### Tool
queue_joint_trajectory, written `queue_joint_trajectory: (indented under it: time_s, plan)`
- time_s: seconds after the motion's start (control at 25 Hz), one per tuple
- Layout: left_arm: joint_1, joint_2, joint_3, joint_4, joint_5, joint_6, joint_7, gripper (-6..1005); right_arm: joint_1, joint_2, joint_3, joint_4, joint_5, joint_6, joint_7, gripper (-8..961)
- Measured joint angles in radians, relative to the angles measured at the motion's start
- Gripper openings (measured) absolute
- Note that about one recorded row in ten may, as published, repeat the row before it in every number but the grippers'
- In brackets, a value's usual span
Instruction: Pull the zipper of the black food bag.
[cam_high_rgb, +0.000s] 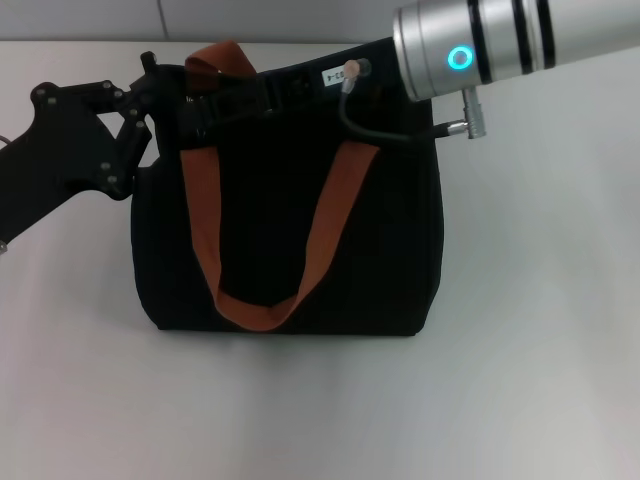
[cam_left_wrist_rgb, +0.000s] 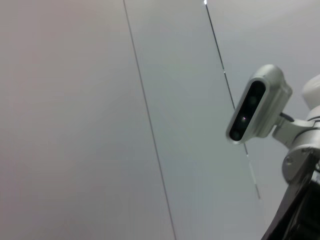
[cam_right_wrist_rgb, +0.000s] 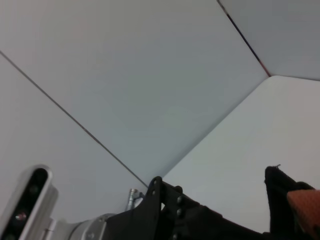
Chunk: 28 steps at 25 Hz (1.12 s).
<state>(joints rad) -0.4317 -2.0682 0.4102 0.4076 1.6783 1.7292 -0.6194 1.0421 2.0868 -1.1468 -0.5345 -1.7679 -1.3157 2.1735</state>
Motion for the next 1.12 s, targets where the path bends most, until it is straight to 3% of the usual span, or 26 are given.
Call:
queue_joint_trajectory:
  time_s: [0.88, 1.12]
  plan:
    - [0.001, 0.002, -0.002, -0.004, -0.013, 0.017, -0.003, 25, 0.011, 0.006, -0.036, -0.019, 0.004, 0.050, -0.045, 456]
    - [-0.004, 0.002, -0.001, -0.004, -0.013, 0.017, -0.007, 26, 0.017, 0.005, -0.061, -0.021, 0.006, 0.074, -0.045, 358]
